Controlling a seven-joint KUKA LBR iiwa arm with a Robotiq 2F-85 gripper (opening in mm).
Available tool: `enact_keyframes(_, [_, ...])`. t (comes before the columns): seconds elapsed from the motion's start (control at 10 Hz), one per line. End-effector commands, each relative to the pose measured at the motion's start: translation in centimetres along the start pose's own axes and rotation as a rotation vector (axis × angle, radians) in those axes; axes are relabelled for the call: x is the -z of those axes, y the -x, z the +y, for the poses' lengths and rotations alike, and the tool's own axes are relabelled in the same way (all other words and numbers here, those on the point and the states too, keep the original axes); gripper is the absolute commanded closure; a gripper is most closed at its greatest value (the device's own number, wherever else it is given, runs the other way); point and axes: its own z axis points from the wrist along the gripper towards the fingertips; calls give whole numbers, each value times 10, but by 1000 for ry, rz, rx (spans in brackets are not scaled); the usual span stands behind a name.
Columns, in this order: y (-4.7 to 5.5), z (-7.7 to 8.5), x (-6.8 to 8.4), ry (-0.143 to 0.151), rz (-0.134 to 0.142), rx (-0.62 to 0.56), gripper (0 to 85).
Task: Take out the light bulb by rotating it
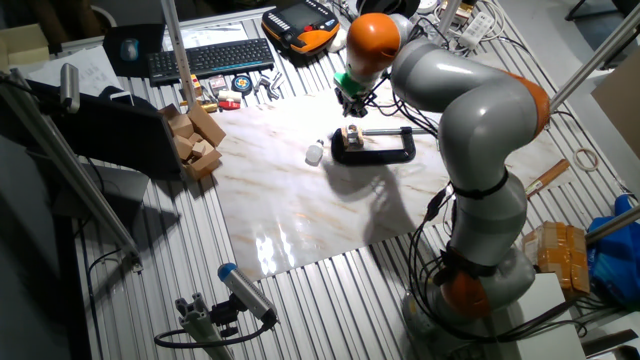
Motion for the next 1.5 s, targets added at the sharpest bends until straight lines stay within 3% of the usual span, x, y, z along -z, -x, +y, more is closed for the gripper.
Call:
enact_keyframes(0.0, [7, -2, 6, 8, 31, 126, 850])
enact_keyframes(0.2, [15, -8, 17, 16, 48, 185, 850])
enact_keyframes(0.5, [20, -17, 28, 9, 30, 237, 850])
enact_keyframes(0.6, [23, -21, 31, 11, 35, 250, 850])
enact_keyframes(1.1, [21, -34, 39, 30, 28, 378, 850])
enact_keyframes(1.4, [22, -35, 39, 42, 24, 389, 850])
